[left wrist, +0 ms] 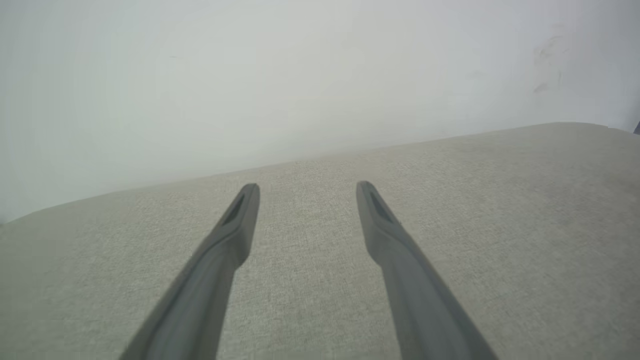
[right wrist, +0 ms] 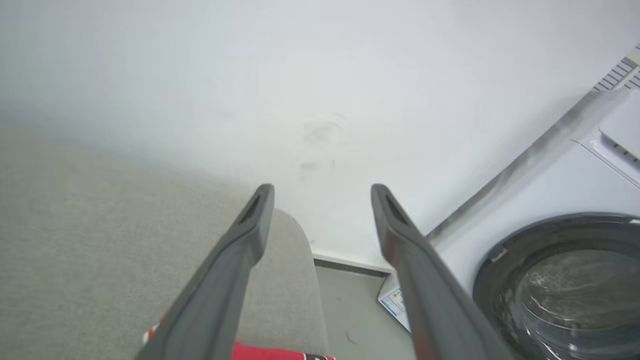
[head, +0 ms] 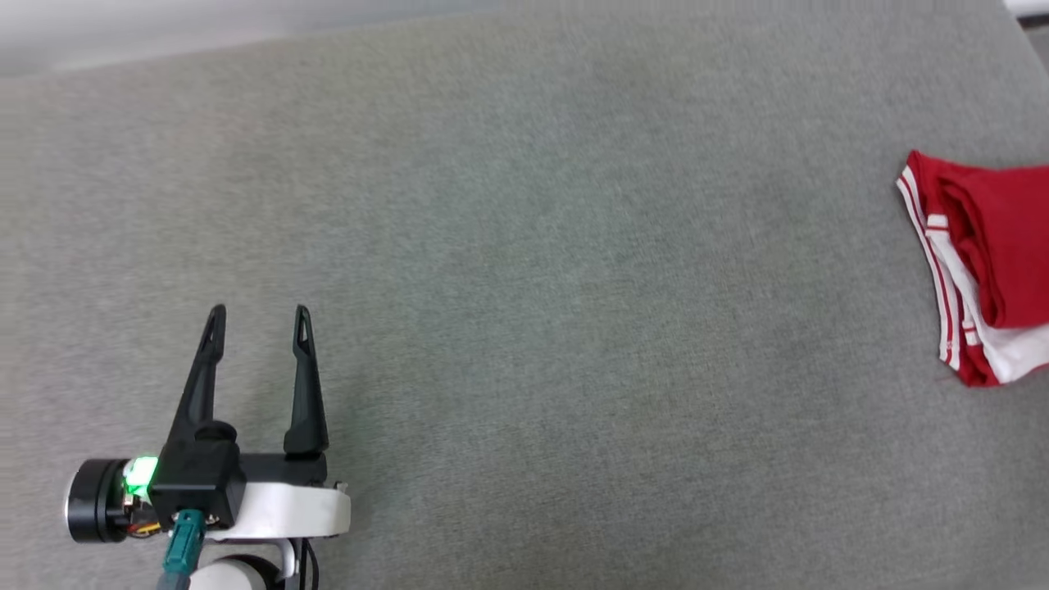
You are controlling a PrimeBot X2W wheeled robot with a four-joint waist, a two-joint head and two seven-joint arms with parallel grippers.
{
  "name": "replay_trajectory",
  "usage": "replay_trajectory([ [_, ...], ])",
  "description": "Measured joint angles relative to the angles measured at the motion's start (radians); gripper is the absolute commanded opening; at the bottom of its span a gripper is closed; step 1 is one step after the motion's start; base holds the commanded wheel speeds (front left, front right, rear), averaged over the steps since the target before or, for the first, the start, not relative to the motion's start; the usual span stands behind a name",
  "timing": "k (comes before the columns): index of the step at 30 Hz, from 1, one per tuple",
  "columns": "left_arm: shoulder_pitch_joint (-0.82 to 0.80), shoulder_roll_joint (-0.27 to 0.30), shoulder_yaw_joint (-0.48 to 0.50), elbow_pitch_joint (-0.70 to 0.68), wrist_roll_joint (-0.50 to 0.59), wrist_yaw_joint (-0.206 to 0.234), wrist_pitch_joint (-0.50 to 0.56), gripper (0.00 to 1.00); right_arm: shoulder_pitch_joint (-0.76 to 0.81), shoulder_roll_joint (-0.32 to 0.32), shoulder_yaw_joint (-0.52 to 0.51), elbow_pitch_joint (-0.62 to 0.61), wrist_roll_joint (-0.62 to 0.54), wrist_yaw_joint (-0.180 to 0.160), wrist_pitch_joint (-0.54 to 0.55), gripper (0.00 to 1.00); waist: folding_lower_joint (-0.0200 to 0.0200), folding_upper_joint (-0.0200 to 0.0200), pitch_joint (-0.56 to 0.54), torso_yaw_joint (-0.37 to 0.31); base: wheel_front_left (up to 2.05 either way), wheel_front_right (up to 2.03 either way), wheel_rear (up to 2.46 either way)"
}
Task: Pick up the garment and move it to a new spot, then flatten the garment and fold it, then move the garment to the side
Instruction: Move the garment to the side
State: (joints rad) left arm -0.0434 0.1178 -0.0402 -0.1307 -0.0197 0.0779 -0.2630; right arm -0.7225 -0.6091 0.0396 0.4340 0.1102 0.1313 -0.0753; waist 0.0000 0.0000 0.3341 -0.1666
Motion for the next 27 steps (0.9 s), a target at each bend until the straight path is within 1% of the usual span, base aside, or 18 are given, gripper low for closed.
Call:
replay_trajectory([
  [2, 0.013, -0.005, -0.001, 0.005, -0.001, 0.000, 0.000, 1.00, 0.034, 0.044, -0.015, -0.045, -0.001, 0.000, -0.054, 1.00, 0.0000, 0.0000, -0.026, 0.015, 0.00, 0.00, 0.00],
  [4, 0.022, -0.012, -0.006, 0.012, -0.001, -0.003, 0.000, 1.00, 0.074, 0.073, -0.017, -0.082, -0.006, 0.000, -0.093, 1.00, 0.0000, 0.0001, -0.050, 0.035, 0.00, 0.00, 0.00],
  [10, 0.061, -0.024, -0.012, 0.030, -0.002, -0.009, 0.000, 1.00, 0.207, 0.198, -0.025, -0.190, -0.023, 0.000, -0.157, 1.00, 0.0000, 0.0000, -0.120, 0.093, 0.00, 0.00, 0.00],
  [14, 0.087, -0.028, -0.015, 0.040, -0.001, -0.014, 0.000, 1.00, 0.306, 0.286, -0.038, -0.260, -0.029, 0.000, -0.176, 1.00, -0.0001, 0.0000, -0.166, 0.124, 0.00, 0.00, 0.00],
  [18, 0.107, -0.032, -0.020, 0.053, -0.001, -0.020, 0.000, 1.00, 0.409, 0.355, -0.047, -0.315, -0.030, 0.000, -0.184, 1.00, -0.0001, 0.0000, -0.204, 0.147, 0.00, 0.00, 0.00],
  [22, 0.124, -0.035, -0.020, 0.068, -0.001, -0.021, 0.000, 1.00, 0.494, 0.408, -0.045, -0.351, -0.023, 0.000, -0.186, 1.00, -0.0001, 0.0001, -0.236, 0.159, 0.00, 0.00, 0.00],
  [27, 0.136, -0.040, -0.023, 0.081, -0.001, -0.025, 0.000, 1.00, 0.589, 0.461, -0.075, -0.371, -0.013, 0.000, -0.188, 1.00, -0.0001, 0.0000, -0.264, 0.166, 0.00, 0.00, 0.00],
])
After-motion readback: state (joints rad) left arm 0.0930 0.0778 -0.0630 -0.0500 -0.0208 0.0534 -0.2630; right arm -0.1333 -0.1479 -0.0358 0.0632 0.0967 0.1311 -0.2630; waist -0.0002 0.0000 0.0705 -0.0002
